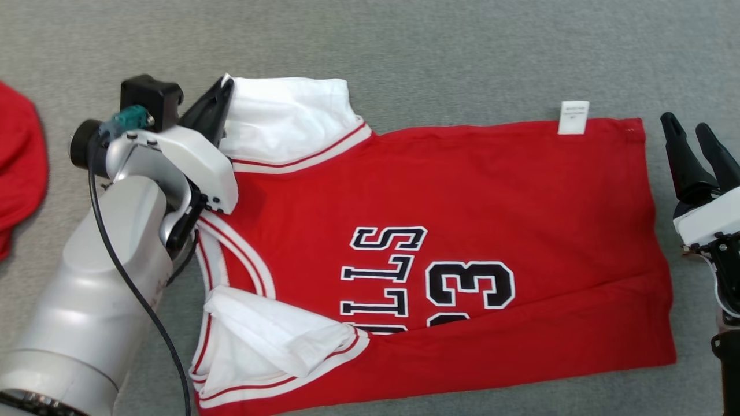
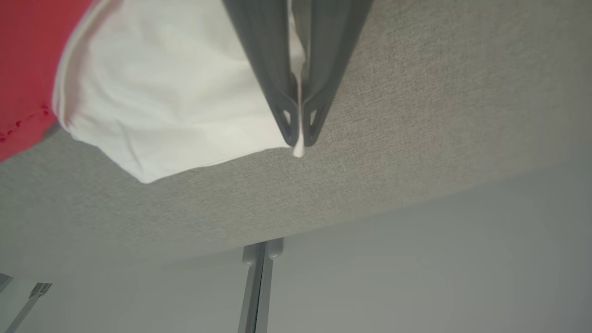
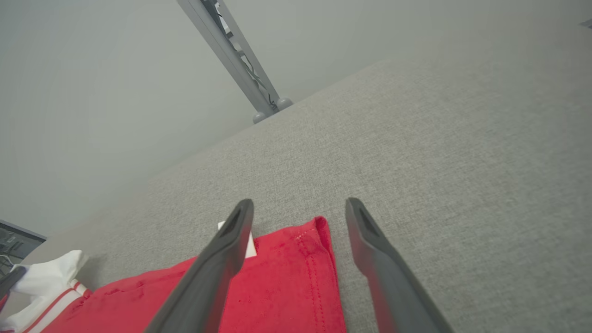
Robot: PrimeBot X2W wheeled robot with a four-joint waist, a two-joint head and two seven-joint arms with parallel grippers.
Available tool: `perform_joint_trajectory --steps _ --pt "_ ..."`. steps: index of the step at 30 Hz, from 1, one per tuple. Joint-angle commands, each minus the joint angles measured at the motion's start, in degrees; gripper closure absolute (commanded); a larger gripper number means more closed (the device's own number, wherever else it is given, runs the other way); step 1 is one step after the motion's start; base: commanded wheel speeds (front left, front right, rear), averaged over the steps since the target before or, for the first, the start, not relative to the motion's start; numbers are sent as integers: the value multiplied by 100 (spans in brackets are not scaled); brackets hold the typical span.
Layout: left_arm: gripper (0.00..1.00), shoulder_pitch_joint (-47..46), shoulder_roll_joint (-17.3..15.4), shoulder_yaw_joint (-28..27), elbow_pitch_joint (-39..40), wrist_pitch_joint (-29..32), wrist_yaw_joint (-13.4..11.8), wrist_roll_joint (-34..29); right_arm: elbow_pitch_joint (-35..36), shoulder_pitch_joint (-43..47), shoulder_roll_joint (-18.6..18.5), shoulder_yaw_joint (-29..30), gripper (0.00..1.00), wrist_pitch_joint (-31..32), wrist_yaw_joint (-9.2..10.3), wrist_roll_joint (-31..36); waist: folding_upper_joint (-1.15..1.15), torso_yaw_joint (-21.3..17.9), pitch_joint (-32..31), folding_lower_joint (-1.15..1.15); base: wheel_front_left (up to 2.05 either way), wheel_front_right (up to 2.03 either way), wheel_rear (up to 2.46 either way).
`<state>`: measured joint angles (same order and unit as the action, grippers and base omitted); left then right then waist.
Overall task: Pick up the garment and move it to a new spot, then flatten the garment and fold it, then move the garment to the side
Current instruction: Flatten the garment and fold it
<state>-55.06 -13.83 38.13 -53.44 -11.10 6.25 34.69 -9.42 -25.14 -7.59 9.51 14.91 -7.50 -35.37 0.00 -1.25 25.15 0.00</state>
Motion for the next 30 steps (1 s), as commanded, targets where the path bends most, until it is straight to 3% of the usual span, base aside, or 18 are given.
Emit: perform_joint_trajectory --steps 1,10,25,26,27,30 --pt "100 99 -50 -6 128 -62 -26 10 -141 -84 -104 13 0 61 2 -25 0 153 -72 0 0 0 0" --pt "100 861 -154 -41 1325 -110 -392 123 -1287 -454 -710 -193 0 212 2 146 0 515 -175 0 0 0 0" --pt "100 1627 -455 11 2964 319 -949 214 -2350 -862 -1104 -779 0 115 2 99 0 767 -223 0 0 0 0" --pt "100 1650 -471 13 3023 340 -971 220 -2389 -866 -1115 -826 61 109 2 81 0 770 -231 0 0 0 0" --pt "100 1674 -486 11 3072 367 -996 223 -2403 -872 -1139 -893 100 78 2 66 0 770 -240 0 0 0 0" --pt "100 1742 -540 14 3195 427 -1050 232 -2396 -878 -1168 -1026 100 -67 2 0 0 756 -274 0 0 0 0"
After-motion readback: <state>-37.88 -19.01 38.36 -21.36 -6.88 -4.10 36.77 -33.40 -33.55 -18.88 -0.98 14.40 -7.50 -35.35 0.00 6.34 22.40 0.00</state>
